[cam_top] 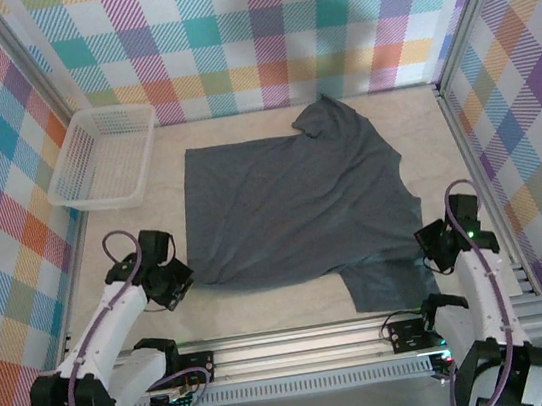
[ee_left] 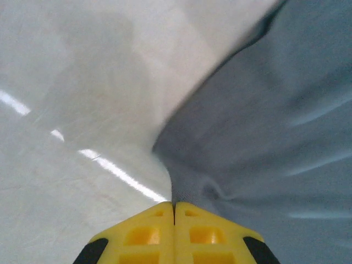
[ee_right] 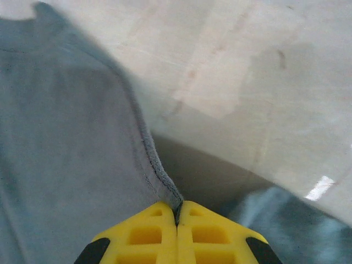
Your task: Fold the inside-out t-shirt
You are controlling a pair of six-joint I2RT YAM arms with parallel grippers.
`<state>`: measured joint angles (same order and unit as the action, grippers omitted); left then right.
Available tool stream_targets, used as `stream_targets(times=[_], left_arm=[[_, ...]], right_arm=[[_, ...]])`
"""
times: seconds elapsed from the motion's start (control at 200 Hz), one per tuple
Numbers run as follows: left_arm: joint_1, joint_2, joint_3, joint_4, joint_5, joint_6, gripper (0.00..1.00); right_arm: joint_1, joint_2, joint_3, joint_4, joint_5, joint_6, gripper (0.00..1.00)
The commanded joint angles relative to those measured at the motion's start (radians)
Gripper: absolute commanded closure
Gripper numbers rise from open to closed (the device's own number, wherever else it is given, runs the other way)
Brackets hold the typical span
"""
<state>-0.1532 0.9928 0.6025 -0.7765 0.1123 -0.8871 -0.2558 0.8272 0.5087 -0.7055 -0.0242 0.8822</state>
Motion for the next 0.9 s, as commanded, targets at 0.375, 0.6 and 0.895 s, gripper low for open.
stream_targets(times=[0.375,0.6,0.895], left_arm=[[0.121,0.377,0.269,0.161,0.023,0.178,1.00],[0.121,0.435,0.333,0.217,0.074,0.221,1.00],[0.118,0.626,0.364,0.295,0.029,0.288,1.00]], right_arm=[[0.018,0.421,0.296,0.185,-0.085,-0.060,1.00],[0.023,0.455,0.346,0.202,-0.079,-0.056,1.00],[0.024,0.641,0.365,0.289,-0.117,-0.140,0.95]])
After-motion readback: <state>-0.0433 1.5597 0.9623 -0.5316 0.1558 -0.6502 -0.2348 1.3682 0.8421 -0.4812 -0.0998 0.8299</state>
